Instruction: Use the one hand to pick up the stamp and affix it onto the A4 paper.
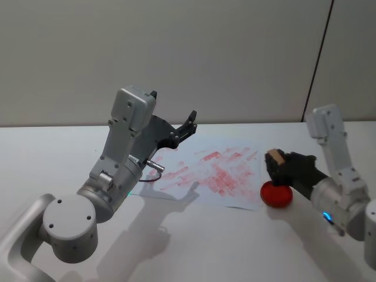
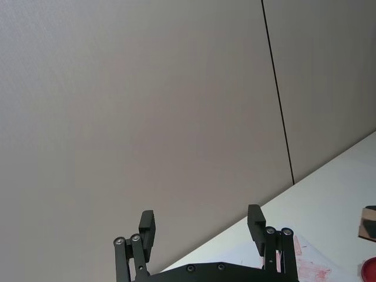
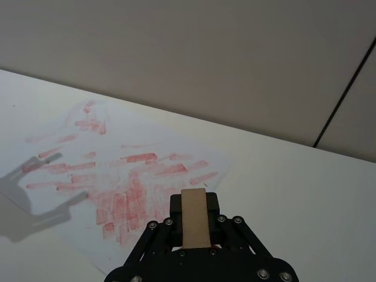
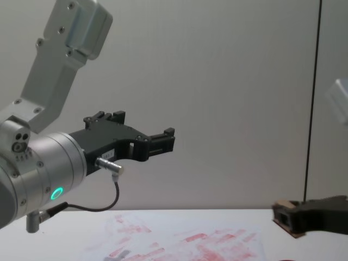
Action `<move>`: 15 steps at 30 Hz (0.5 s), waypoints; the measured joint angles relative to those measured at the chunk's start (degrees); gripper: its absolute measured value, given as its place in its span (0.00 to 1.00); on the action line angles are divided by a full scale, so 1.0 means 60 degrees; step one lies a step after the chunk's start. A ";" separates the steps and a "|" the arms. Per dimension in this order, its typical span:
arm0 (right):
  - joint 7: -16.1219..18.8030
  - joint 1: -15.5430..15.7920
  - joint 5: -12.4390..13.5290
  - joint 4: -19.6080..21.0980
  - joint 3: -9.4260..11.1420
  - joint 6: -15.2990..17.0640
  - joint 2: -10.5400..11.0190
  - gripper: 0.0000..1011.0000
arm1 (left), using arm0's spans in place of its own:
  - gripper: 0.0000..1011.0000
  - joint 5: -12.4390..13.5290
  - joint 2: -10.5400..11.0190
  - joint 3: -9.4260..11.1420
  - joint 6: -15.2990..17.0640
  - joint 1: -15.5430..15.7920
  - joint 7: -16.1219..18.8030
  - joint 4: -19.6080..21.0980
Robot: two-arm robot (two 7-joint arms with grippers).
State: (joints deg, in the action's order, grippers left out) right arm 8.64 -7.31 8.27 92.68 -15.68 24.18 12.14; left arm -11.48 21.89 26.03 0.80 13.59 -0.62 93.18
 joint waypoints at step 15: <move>0.0216 0.0221 -0.0242 0.0102 0.0163 0.0318 0.0374 0.22 | 0.99 0.0000 0.0000 0.0000 0.0000 0.0000 0.0000 0.0000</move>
State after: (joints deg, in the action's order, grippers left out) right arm 9.93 -5.98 6.82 93.29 -14.70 26.09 14.38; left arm -11.48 21.89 26.03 0.80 13.59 -0.62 93.18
